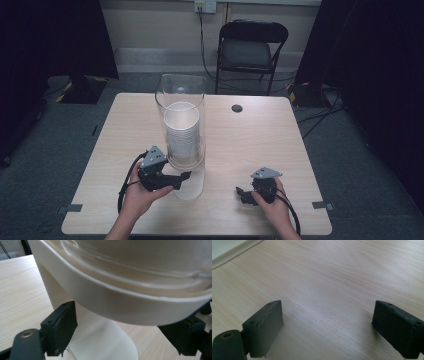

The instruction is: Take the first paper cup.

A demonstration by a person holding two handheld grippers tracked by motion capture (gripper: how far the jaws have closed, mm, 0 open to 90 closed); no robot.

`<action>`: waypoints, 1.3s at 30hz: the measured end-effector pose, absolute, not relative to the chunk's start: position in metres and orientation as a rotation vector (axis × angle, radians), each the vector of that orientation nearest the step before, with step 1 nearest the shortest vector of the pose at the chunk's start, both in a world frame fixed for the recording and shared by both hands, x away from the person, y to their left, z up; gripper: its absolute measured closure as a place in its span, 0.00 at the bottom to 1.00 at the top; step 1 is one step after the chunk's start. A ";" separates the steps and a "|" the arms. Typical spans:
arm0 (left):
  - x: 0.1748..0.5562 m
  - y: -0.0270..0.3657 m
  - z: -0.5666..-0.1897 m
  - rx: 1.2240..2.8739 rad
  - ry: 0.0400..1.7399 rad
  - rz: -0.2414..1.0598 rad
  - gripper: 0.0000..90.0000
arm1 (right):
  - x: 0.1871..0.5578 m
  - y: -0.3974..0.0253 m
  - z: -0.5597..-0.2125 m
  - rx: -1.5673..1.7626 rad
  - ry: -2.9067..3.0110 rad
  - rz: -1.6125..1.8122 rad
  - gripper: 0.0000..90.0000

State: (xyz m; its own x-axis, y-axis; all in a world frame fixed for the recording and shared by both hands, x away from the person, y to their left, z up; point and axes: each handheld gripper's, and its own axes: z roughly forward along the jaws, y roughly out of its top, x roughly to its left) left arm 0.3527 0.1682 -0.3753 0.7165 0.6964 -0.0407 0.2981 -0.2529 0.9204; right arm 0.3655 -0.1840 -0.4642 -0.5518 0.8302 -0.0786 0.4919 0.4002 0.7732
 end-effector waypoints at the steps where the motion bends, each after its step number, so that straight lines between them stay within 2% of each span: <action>1: 0.353 0.168 -0.376 1.836 0.780 0.465 0.20 | 0.366 -0.184 -0.464 1.129 2.206 0.992 0.10; 7: 0.356 0.163 -0.379 1.839 0.756 0.474 0.26 | 0.366 -0.184 -0.464 1.129 2.205 0.992 0.10; 14: 0.357 0.162 -0.382 1.809 0.762 0.496 0.40 | 0.366 -0.184 -0.464 1.129 2.206 0.992 0.10; 20: 0.357 0.162 -0.386 1.840 0.748 0.493 0.44 | 0.366 -0.184 -0.464 1.130 2.205 0.993 0.10; 21: 0.358 0.162 -0.386 1.862 0.752 0.472 0.48 | 0.366 -0.184 -0.464 1.129 2.205 0.992 0.10; 23: 0.358 0.161 -0.390 1.893 0.722 0.497 0.66 | 0.366 -0.184 -0.464 1.129 2.206 0.992 0.10; 25: 0.357 0.162 -0.393 1.856 0.731 0.501 0.62 | 0.366 -0.184 -0.464 1.129 2.206 0.992 0.10; 27: 0.357 0.163 -0.394 1.840 0.763 0.501 0.46 | 0.366 -0.184 -0.464 1.129 2.206 0.992 0.10; 29: 0.357 0.166 -0.393 1.831 0.784 0.496 0.39 | 0.366 -0.184 -0.464 1.129 2.206 0.992 0.10; 32: 0.356 0.169 -0.390 1.789 0.811 0.481 0.24 | 0.366 -0.184 -0.464 1.130 2.205 0.993 0.10; 39: 0.358 0.164 -0.386 1.765 0.783 0.497 0.20 | 0.366 -0.184 -0.464 1.130 2.205 0.992 0.10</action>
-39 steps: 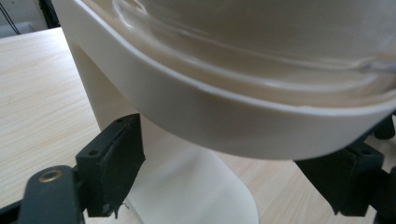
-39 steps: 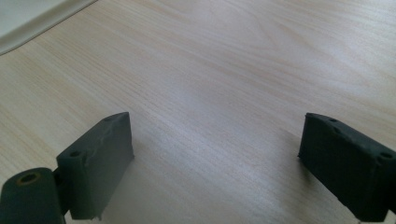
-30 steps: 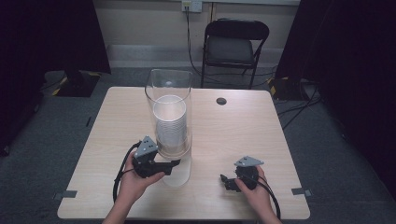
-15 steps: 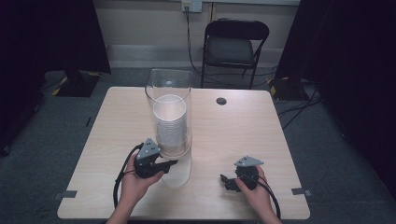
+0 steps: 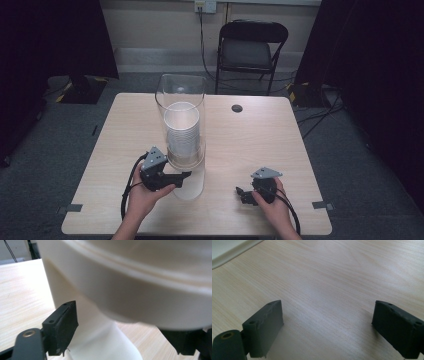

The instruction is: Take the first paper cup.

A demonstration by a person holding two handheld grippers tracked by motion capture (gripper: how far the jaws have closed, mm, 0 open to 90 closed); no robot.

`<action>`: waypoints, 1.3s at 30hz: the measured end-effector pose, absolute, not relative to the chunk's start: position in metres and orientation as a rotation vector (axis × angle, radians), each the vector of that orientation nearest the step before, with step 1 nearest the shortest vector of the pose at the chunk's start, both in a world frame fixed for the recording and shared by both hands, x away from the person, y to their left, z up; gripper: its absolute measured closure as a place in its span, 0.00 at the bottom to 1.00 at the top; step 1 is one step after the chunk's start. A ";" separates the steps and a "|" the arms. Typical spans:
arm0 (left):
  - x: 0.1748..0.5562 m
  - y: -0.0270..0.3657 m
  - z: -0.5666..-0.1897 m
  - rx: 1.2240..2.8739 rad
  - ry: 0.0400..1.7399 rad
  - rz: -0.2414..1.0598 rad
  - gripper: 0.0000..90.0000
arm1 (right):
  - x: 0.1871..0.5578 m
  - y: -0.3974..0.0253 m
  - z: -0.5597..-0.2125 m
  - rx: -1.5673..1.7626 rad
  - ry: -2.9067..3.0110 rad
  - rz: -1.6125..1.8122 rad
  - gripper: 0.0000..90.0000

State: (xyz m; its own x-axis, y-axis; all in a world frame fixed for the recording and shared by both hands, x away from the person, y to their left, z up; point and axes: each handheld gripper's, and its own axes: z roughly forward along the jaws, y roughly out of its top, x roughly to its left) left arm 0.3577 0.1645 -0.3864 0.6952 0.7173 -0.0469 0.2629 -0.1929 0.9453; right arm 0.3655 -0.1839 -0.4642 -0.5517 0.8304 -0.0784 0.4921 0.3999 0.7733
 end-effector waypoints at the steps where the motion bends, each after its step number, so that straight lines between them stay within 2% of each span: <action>1: 0.358 0.163 -0.385 1.768 0.779 0.502 0.20 | 0.366 -0.184 -0.464 1.130 2.205 0.992 0.10; 5: 0.359 0.157 -0.384 1.756 0.768 0.530 0.21 | 0.366 -0.184 -0.464 1.130 2.205 0.993 0.10; 7: 0.360 0.155 -0.384 1.746 0.760 0.540 0.25 | 0.366 -0.184 -0.464 1.130 2.205 0.992 0.10; 10: 0.360 0.153 -0.385 1.750 0.732 0.554 0.37 | 0.366 -0.184 -0.464 1.130 2.206 0.993 0.10; 25: 0.359 0.151 -0.391 1.753 0.694 0.614 0.41 | 0.365 -0.184 -0.464 1.128 2.206 0.991 0.10; 39: 0.357 0.150 -0.398 1.724 0.695 0.614 0.41 | 0.365 -0.184 -0.464 1.127 2.207 0.992 0.10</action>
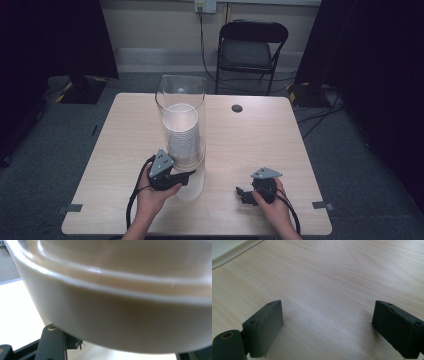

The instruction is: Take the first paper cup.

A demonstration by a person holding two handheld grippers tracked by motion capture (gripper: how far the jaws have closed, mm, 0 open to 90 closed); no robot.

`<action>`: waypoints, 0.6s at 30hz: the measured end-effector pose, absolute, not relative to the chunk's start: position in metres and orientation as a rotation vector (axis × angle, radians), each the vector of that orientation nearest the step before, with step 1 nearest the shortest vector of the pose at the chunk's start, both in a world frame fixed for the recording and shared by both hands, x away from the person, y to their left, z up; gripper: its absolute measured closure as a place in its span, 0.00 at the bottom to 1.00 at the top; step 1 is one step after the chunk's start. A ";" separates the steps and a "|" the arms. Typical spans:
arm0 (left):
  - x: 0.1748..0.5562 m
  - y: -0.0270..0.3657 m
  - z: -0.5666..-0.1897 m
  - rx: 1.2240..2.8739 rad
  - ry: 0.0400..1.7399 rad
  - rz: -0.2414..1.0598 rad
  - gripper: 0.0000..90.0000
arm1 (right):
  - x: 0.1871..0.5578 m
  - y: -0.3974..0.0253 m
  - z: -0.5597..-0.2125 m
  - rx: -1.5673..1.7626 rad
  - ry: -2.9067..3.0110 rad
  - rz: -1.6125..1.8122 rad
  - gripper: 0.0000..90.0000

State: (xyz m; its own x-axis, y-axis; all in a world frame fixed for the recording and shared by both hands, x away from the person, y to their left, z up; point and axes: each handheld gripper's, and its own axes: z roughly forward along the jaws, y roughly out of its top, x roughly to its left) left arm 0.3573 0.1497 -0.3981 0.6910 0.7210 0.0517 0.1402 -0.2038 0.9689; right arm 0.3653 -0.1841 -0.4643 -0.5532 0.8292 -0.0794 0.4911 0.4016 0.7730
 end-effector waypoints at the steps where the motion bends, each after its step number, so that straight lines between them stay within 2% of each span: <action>1: 0.357 0.149 -0.398 1.731 0.697 0.619 0.41 | 0.365 -0.184 -0.464 1.128 2.207 0.992 0.10; 18: 0.355 0.147 -0.406 1.710 0.699 0.624 0.41 | 0.365 -0.184 -0.464 1.127 2.207 0.992 0.10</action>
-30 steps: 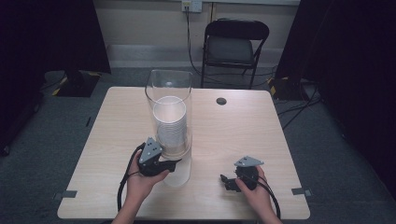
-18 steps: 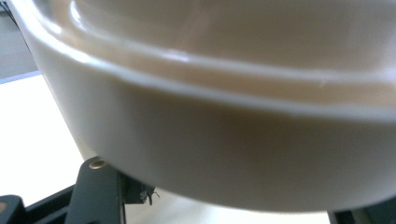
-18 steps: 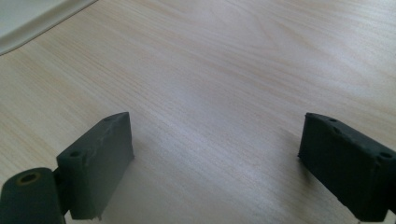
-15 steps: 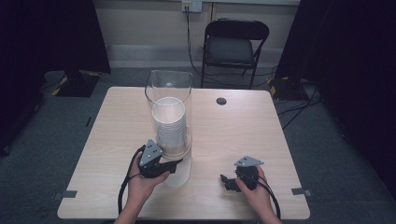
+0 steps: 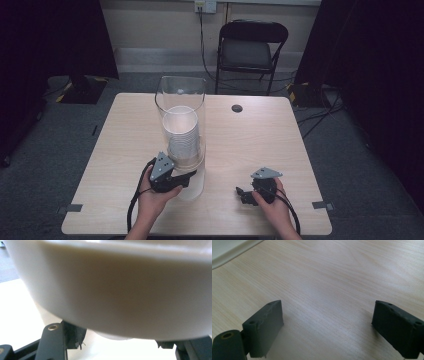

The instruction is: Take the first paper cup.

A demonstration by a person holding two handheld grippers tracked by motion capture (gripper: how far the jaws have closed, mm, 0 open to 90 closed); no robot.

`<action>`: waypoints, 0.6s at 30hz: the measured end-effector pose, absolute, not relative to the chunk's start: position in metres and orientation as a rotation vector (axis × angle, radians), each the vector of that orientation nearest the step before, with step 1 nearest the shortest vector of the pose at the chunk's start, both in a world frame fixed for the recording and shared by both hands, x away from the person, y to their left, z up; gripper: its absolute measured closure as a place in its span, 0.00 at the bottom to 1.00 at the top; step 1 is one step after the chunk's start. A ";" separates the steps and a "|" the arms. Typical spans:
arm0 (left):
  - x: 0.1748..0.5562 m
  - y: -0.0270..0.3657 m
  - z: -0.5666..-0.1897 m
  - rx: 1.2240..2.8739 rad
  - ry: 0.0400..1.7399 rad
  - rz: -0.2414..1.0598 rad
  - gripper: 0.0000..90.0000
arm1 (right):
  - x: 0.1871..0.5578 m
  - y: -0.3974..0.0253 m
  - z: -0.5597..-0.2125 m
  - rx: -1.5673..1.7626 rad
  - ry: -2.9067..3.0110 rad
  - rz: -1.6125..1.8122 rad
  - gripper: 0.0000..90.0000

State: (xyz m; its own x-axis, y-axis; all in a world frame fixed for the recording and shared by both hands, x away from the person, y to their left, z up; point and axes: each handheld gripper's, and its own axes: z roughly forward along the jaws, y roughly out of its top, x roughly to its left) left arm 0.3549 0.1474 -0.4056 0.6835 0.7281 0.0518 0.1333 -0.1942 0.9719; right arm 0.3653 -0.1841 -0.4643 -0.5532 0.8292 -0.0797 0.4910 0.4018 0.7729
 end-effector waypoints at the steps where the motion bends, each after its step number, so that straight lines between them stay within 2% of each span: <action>1: 0.355 0.148 -0.405 1.716 0.700 0.626 0.41 | 0.365 -0.184 -0.464 1.127 2.207 0.991 0.10; 13: 0.355 0.145 -0.399 1.728 0.737 0.612 0.40 | 0.365 -0.184 -0.464 1.128 2.207 0.993 0.10; 14: 0.354 0.145 -0.399 1.724 0.731 0.629 0.38 | 0.365 -0.184 -0.464 1.127 2.207 0.992 0.10; 17: 0.352 0.144 -0.393 1.690 0.724 0.659 0.25 | 0.365 -0.184 -0.464 1.128 2.207 0.992 0.10; 18: 0.352 0.143 -0.391 1.682 0.712 0.654 0.25 | 0.365 -0.184 -0.464 1.128 2.207 0.992 0.10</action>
